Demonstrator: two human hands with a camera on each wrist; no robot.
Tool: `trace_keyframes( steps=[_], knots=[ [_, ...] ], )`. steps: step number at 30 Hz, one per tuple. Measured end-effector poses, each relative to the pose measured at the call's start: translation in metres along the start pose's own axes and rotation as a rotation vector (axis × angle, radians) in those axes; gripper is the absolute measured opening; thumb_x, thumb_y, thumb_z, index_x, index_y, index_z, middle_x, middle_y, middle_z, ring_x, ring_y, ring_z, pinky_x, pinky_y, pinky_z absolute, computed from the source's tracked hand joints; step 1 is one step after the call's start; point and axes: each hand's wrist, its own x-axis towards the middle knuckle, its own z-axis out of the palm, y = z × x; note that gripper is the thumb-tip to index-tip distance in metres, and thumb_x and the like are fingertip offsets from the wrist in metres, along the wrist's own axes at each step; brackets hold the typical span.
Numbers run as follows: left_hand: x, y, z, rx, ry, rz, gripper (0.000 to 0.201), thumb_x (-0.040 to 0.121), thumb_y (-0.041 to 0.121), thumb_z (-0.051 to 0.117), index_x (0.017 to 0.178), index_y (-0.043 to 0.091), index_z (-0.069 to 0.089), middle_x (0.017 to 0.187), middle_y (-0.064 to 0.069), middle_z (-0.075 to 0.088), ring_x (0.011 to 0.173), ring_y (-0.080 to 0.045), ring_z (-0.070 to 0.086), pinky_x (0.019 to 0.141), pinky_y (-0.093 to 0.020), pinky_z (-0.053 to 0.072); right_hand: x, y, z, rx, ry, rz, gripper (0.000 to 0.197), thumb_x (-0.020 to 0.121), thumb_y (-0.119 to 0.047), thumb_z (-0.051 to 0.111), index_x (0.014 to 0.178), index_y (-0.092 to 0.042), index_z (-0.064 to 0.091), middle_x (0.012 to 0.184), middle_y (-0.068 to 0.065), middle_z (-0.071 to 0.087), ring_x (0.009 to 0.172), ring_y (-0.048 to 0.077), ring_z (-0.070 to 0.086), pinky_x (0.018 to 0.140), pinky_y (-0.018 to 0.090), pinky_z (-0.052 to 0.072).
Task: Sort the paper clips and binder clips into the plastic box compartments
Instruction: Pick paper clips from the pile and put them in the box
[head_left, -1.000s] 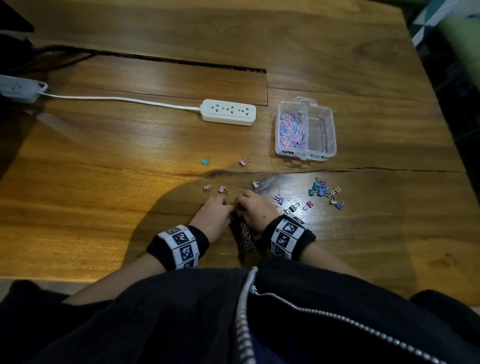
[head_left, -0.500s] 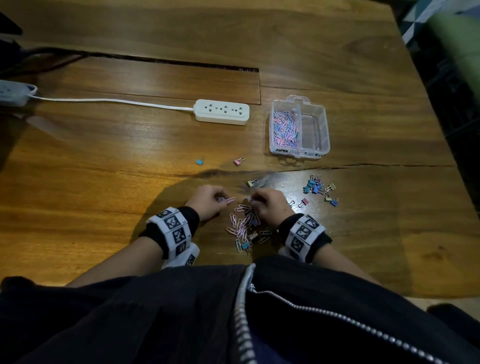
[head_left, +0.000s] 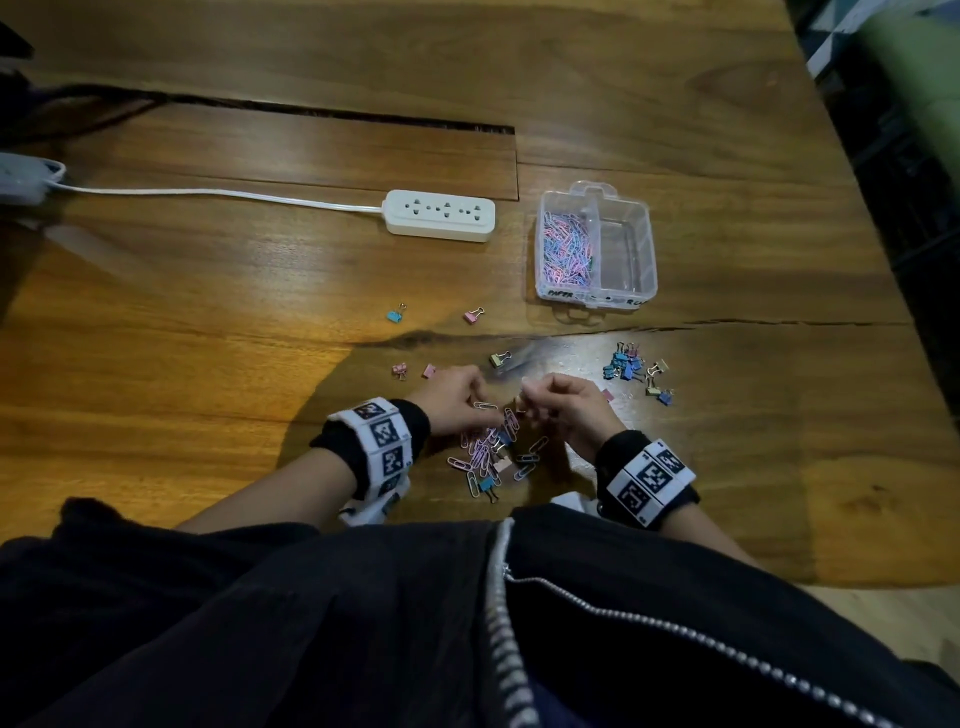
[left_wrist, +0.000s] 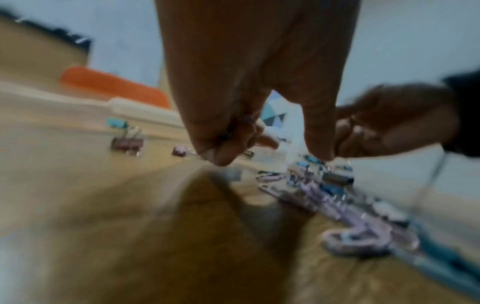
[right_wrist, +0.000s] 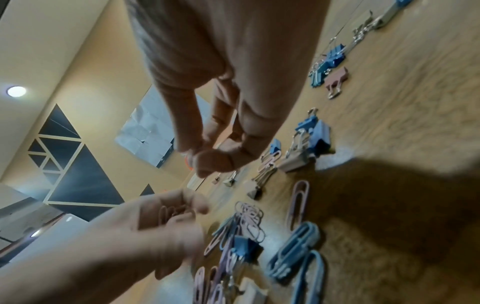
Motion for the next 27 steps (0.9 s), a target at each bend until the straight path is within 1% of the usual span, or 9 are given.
trace_keyframes(
  steps=[2,4,8,10,13,17,21,23,27],
  knots=[
    [0.002,-0.002,0.005,0.253,-0.017,0.077,0.048,0.075,0.031,0.071,0.115,0.018,0.05,0.12,-0.001,0.051,0.111,-0.017,0.049,0.091,-0.026,0.039,-0.002,0.001,-0.004,-0.037,0.045,-0.004,0.019,0.085,0.003,0.054,0.07,-0.006,0.06,0.055,-0.004,0.065,0.046,0.003,0.055,0.047,0.012,0.047],
    [0.002,-0.003,0.005,0.304,-0.003,0.099,0.049,0.075,0.031,0.071,0.119,0.018,0.051,0.127,-0.001,0.047,0.117,-0.018,0.046,0.095,-0.03,0.04,-0.005,0.002,-0.007,-0.101,0.095,-0.007,0.017,0.083,0.003,0.057,0.071,-0.007,0.063,0.052,-0.005,0.065,0.048,0.004,0.055,0.047,0.012,0.047],
    [0.002,-0.002,0.009,0.378,0.046,0.11,0.024,0.087,0.029,0.057,0.105,0.013,0.056,0.116,-0.006,0.05,0.102,-0.019,0.05,0.089,-0.031,0.046,-0.007,0.003,-0.006,-0.309,0.221,-0.074,0.014,0.085,-0.004,0.058,0.073,-0.011,0.062,0.064,0.001,0.06,0.057,0.008,0.054,0.048,0.01,0.046],
    [0.003,-0.003,0.013,0.388,0.052,0.101,0.02,0.09,0.026,0.051,0.102,0.01,0.054,0.112,-0.008,0.05,0.092,-0.017,0.046,0.086,-0.03,0.044,-0.006,0.006,-0.006,-0.436,0.281,-0.129,0.018,0.087,-0.009,0.057,0.07,-0.016,0.059,0.065,0.0,0.058,0.059,0.01,0.054,0.054,0.016,0.049],
    [0.005,-0.004,0.015,0.33,0.046,0.084,0.023,0.093,0.024,0.046,0.106,0.007,0.053,0.106,-0.006,0.046,0.092,-0.017,0.044,0.088,-0.03,0.042,-0.005,0.007,-0.008,-0.526,0.332,-0.18,0.024,0.081,-0.009,0.065,0.061,-0.019,0.055,0.063,0.0,0.058,0.063,0.016,0.057,0.065,0.029,0.051],
    [0.004,-0.003,0.007,-0.021,0.077,0.023,0.007,0.093,0.02,0.048,0.09,0.014,0.049,0.088,0.001,0.049,0.078,-0.011,0.047,0.07,-0.022,0.04,-0.009,0.005,-0.01,-0.331,0.297,-0.101,0.023,0.077,-0.001,0.067,0.061,-0.01,0.054,0.06,0.003,0.057,0.051,0.009,0.055,0.051,0.016,0.048],
    [0.006,-0.005,-0.002,-0.717,-0.043,-0.125,0.011,0.088,0.005,0.053,0.08,0.013,0.051,0.073,-0.001,0.054,0.043,0.001,0.051,0.042,-0.011,0.042,-0.012,0.009,-0.014,-0.251,0.255,-0.054,0.015,0.084,-0.004,0.06,0.069,-0.007,0.06,0.064,0.006,0.058,0.055,0.012,0.055,0.048,0.012,0.049],
    [0.006,-0.002,-0.004,-0.923,-0.077,-0.137,0.013,0.088,-0.003,0.049,0.084,0.008,0.054,0.073,-0.004,0.054,0.043,-0.001,0.052,0.041,-0.011,0.042,-0.015,0.01,-0.017,-0.234,0.248,-0.039,0.013,0.085,-0.003,0.058,0.073,-0.007,0.062,0.068,0.006,0.06,0.057,0.012,0.056,0.049,0.013,0.049],
    [0.007,0.007,-0.002,-1.019,-0.122,-0.115,0.021,0.089,-0.005,0.038,0.08,0.006,0.053,0.074,-0.006,0.051,0.058,-0.011,0.048,0.047,-0.016,0.043,-0.022,0.013,-0.025,-0.258,0.279,-0.039,0.014,0.08,-0.001,0.064,0.068,-0.008,0.063,0.066,0.006,0.062,0.055,0.012,0.056,0.047,0.013,0.048]
  ],
)
